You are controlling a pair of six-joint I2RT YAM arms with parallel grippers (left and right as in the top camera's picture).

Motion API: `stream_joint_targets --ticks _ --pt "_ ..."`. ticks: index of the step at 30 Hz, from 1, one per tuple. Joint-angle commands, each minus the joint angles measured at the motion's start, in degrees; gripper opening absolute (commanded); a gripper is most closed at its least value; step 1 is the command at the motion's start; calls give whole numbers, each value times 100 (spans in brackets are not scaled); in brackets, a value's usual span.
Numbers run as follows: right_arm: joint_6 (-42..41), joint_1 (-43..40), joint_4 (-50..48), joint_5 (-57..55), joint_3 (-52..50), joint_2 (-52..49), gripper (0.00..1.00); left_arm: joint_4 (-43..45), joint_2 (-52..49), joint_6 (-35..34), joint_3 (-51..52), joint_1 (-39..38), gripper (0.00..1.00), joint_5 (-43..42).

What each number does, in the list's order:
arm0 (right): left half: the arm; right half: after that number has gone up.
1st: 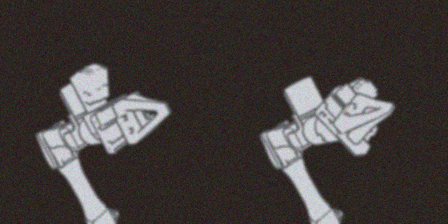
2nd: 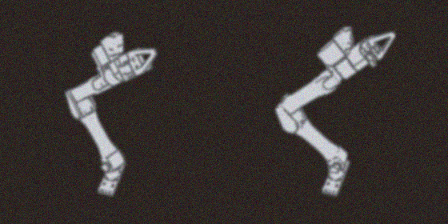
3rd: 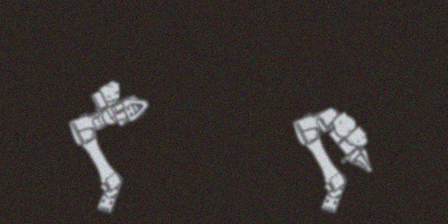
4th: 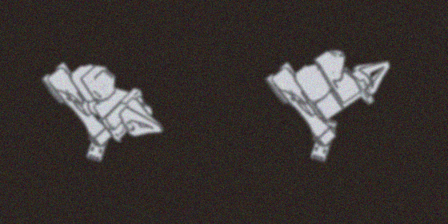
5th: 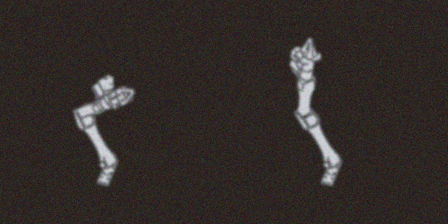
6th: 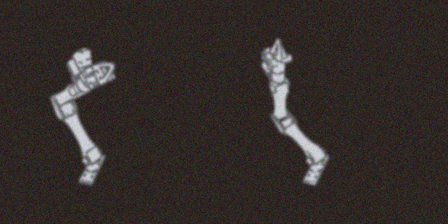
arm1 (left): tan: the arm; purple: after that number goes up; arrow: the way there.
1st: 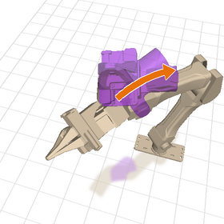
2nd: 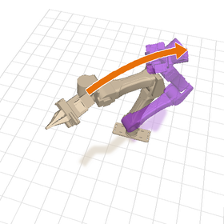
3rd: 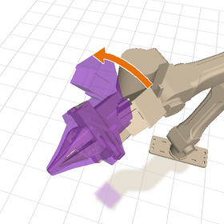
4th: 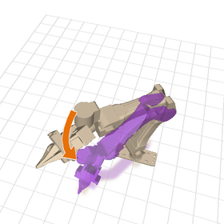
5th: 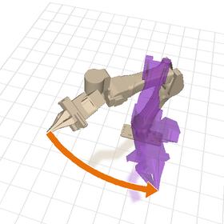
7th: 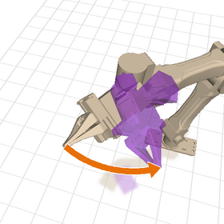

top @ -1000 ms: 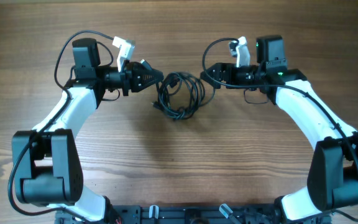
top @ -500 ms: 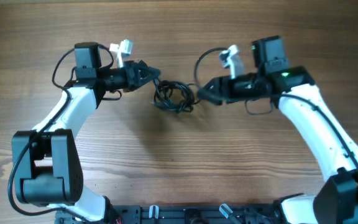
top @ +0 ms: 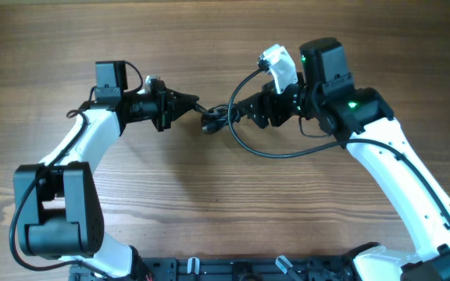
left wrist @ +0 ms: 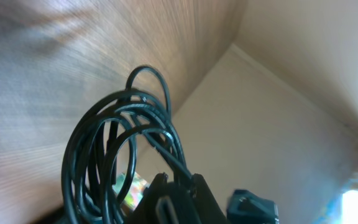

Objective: Untangle cables

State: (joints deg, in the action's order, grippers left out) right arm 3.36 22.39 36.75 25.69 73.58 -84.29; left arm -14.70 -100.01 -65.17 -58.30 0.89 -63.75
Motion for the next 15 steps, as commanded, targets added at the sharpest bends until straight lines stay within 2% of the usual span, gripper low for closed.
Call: stream_joint_targets --ticks 1,4,5,6,10,12,15 --pt "-267 -52 79 -793 66 11 78 2 133 -632 -61 79 4 -890" --pt "-1121 -57 221 -789 66 9 70 2 133 -780 -61 79 4 -1005" --pt "-1484 -57 382 -782 66 7 63 2 133 -979 -61 79 4 -1119" --pt "-1794 -55 560 -669 66 7 62 2 133 -1128 -61 79 4 -1147" --pt "-2116 -55 1108 433 24 7 63 4 133 -1683 -61 79 4 -1145" --pt "-2693 -44 1064 570 -120 7 62 4 133 -2037 -61 79 4 -1172" --pt "-2732 -7 708 619 -273 -4 62 4 133 -2575 -61 79 4 -1399"
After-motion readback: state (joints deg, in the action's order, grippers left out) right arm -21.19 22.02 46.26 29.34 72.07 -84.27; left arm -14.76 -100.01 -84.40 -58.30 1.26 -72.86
